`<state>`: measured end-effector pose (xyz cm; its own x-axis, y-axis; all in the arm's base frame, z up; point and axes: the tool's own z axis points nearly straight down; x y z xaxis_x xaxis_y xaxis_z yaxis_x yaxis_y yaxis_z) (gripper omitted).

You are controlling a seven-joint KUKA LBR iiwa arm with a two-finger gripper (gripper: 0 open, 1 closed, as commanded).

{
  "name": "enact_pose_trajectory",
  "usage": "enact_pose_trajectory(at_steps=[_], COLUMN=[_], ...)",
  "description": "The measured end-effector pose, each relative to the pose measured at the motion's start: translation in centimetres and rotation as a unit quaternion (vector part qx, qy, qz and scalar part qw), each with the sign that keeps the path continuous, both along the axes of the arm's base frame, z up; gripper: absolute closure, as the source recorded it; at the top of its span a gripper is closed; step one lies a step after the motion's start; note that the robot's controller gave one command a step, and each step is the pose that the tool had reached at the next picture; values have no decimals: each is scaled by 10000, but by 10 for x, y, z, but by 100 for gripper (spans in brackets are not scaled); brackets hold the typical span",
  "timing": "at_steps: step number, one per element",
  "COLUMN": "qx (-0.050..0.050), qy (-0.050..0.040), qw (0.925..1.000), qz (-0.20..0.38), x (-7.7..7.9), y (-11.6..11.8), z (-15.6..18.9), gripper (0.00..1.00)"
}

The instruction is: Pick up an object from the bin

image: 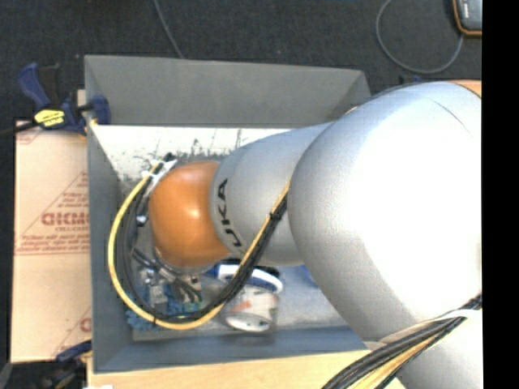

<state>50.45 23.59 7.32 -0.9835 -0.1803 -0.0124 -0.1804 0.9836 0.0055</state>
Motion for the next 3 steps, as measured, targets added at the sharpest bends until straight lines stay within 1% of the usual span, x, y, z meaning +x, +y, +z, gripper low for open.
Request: enact_pose_trajectory(at_steps=[1,2,3], qx=[0,-13,-10], qy=[0,29,16], qw=[10000,10000,10000], qz=[-4,-8,-12], x=[0,-2,0], y=[0,-1,-1], z=[0,11,43], gripper=[100,100,100])
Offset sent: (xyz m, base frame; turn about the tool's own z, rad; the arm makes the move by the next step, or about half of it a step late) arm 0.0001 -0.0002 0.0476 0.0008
